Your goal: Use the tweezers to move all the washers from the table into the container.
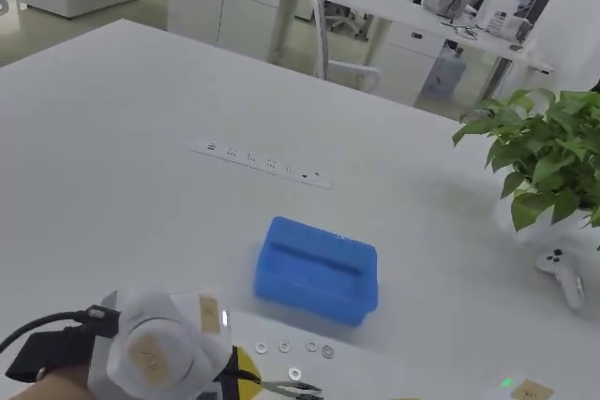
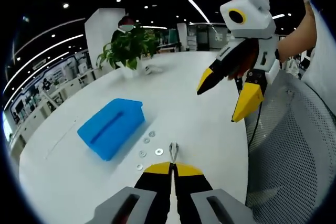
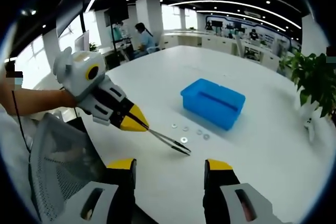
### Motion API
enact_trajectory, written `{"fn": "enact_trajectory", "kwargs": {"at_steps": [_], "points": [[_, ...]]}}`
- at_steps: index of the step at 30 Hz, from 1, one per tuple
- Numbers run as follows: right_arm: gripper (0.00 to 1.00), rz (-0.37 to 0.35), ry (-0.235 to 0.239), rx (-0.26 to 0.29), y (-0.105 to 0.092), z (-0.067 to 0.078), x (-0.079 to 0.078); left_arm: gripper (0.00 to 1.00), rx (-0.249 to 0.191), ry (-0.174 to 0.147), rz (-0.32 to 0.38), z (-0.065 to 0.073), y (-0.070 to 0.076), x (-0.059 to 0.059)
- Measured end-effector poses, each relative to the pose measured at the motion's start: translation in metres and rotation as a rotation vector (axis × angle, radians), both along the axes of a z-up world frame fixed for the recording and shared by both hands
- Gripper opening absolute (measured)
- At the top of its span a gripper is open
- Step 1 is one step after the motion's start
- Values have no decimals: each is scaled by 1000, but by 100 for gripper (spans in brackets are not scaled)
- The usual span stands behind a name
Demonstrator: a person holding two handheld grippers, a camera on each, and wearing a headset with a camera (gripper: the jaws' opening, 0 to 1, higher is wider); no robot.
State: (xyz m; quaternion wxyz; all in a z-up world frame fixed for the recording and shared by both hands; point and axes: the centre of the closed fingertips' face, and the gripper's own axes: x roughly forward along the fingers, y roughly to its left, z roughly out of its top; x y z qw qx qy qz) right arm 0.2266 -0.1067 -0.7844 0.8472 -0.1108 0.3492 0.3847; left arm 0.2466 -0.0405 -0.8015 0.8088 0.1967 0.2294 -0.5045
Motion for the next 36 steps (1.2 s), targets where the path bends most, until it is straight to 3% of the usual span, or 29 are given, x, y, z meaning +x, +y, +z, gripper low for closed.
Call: {"fn": "enact_trajectory", "kwargs": {"at_steps": [2, 4, 7, 8, 13, 19, 23, 30, 36], "points": [[42, 39, 12, -8, 7, -2, -3, 0, -27, 2, 13, 9, -2, -5], [38, 82, 7, -13, 15, -2, -4, 0, -40, -16, 24, 16, -2, -10], [31, 137, 28, -4, 29, -4, -8, 0, -70, -5, 37, 24, -3, -18], [30, 192, 38, 6, 38, -4, -13, 0, -87, -5, 40, 29, -4, -22], [24, 319, 35, -19, 61, -10, -19, 0, -78, -35, 5, 40, -6, -37], [16, 487, -62, -80, 78, -12, -22, 0, -38, -73, -68, 46, -5, -49], [13, 527, -66, -86, 84, -14, -26, 0, -20, -84, -106, 49, -4, -51], [6, 577, -124, -91, 89, -12, -26, 0, 2, -99, -170, 53, -3, -54], [4, 601, -158, -104, 90, -10, -26, 0, -9, -111, -154, 53, -1, -53]]}}
